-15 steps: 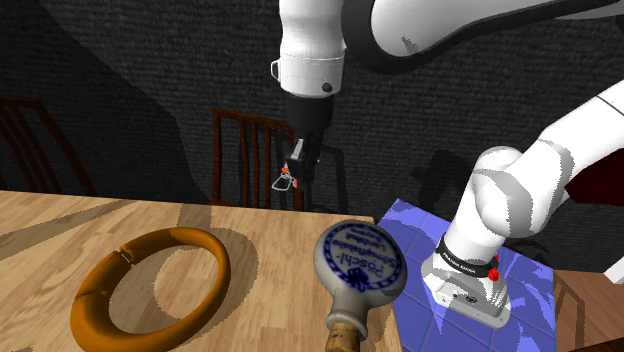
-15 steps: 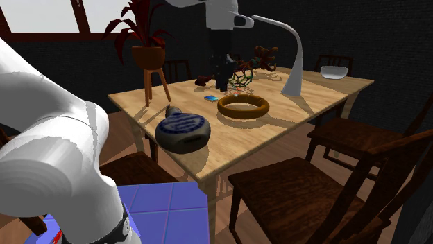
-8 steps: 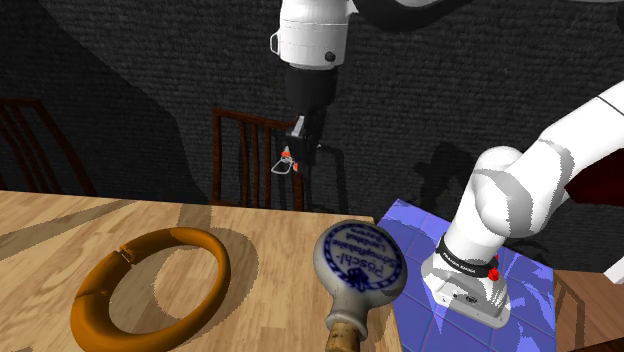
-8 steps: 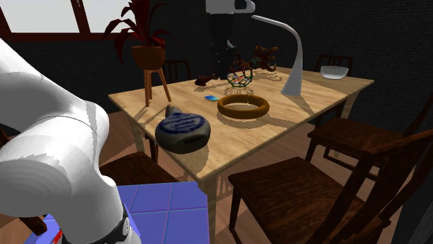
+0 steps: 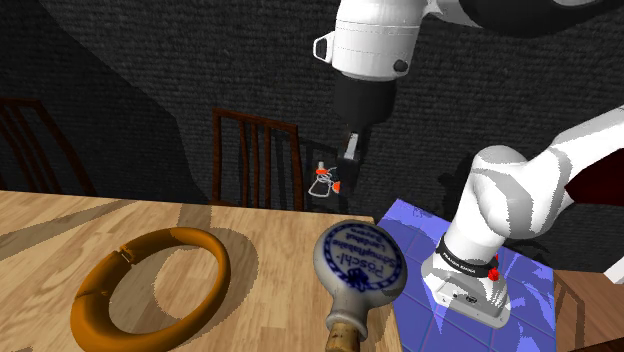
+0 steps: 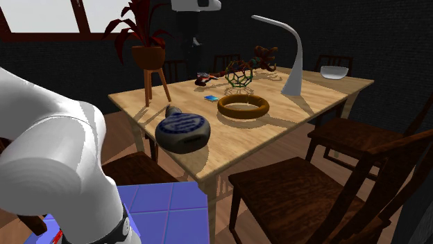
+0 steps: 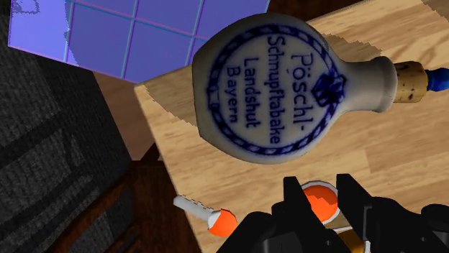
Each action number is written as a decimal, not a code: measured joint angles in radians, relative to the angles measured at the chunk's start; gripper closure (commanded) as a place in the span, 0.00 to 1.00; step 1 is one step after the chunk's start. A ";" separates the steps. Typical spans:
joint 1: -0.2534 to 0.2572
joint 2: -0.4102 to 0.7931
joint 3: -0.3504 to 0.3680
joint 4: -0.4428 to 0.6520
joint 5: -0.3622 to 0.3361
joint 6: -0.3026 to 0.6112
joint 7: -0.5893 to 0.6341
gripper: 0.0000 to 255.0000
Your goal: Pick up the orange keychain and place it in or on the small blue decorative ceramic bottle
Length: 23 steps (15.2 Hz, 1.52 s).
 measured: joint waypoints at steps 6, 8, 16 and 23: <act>0.078 -0.139 0.030 -0.052 0.069 -0.073 0.078 1.00; 0.087 -0.153 0.040 -0.077 0.081 -0.061 0.084 1.00; 0.102 -0.170 0.074 -0.187 0.115 0.032 0.076 1.00; 0.109 -0.168 0.100 -0.244 0.137 0.092 0.072 1.00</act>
